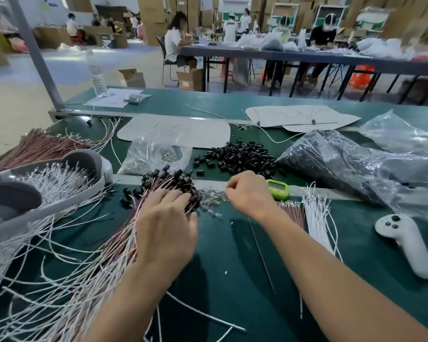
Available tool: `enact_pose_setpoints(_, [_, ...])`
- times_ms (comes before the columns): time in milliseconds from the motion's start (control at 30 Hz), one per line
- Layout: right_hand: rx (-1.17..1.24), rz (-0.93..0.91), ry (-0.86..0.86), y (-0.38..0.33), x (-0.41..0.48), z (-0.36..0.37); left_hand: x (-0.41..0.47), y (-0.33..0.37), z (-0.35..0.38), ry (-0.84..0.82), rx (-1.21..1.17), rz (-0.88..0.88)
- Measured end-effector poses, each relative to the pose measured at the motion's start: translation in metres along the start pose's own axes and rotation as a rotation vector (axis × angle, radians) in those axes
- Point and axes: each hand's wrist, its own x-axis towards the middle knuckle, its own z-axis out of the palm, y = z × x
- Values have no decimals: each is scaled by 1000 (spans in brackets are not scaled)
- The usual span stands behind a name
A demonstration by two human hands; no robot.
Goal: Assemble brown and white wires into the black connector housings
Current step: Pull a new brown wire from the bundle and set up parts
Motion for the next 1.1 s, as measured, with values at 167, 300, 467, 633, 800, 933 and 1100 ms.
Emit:
enact_pose_setpoints(167, [-368,148,-64,49,-23,-37,21,41,43,-154,-18,76])
enact_pose_setpoints(300, [-547,108,-194,57,-55,-45,34,67,72,-223,-42,85])
enact_pose_setpoints(467, [-482,9,-265,38,-78,-20,53,84,99,-256,-120,108])
enact_pose_setpoints(633, [-379,34,-250,34,-73,-11,79,85,116,-298,-205,81])
enact_pose_setpoints(800, [-273,136,-172,51,-63,-17,115,85,124,-374,-313,37])
enact_pose_setpoints(933, [36,312,-147,64,-54,-24,145,96,134,-505,-381,145])
enact_pose_setpoints(1100, [-39,296,-150,60,-60,-14,162,107,152,-581,-326,148])
